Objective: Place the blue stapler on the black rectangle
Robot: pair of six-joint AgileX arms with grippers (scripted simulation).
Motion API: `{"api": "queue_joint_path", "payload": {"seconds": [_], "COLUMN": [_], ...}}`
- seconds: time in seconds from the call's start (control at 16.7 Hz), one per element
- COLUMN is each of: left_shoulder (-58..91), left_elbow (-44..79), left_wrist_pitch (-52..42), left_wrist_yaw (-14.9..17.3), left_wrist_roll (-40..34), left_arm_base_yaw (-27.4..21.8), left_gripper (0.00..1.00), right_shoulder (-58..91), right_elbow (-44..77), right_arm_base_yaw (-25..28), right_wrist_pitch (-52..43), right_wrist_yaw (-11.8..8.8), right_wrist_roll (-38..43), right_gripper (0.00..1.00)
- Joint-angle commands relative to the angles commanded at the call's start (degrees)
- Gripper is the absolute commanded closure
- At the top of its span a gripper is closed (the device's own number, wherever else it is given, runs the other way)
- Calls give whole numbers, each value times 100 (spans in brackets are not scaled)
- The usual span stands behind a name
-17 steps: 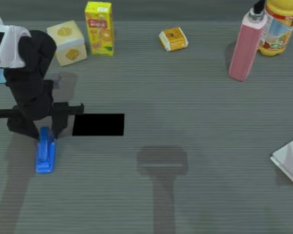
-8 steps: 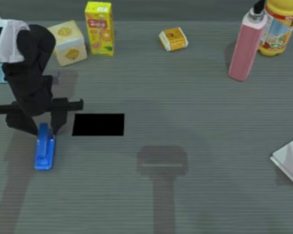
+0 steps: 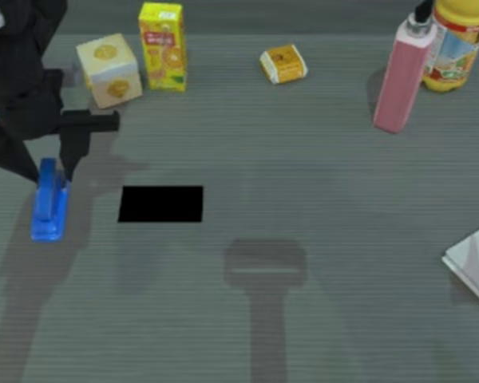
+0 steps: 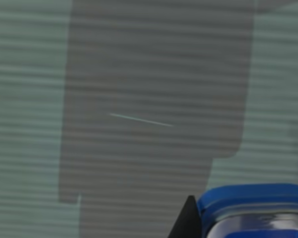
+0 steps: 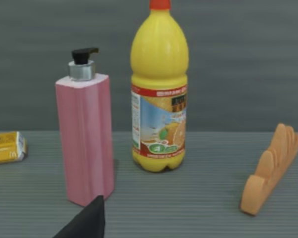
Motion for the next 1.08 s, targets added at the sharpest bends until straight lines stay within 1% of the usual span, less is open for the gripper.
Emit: {"api": "queue_joint_path", "payload": {"seconds": [0.36, 0.54, 0.66, 0.78, 1.08], "left_shoulder": [47, 350, 657, 1006, 1935], "left_elbow": [80, 548, 1030, 1574, 3036], "left_wrist_pitch": [-48, -267, -496, -764, -1501], "left_wrist_yaw": [0, 10, 21, 36, 86], "left_wrist_roll": [84, 640, 1296, 2143, 4803], "left_arm_base_yaw": [-57, -228, -403, -613, -1226], "left_gripper": [100, 100, 100, 100, 100], "right_shoulder": [0, 0, 0, 0, 0], "right_elbow": [0, 0, 0, 0, 0], "right_arm_base_yaw": [0, 0, 0, 0, 0], "right_wrist_pitch": [0, 0, 0, 0, 0], "right_wrist_yaw": [0, 0, 0, 0, 0], "right_wrist_roll": [0, 0, 0, 0, 0], "right_gripper": [0, 0, 0, 0, 0]}}
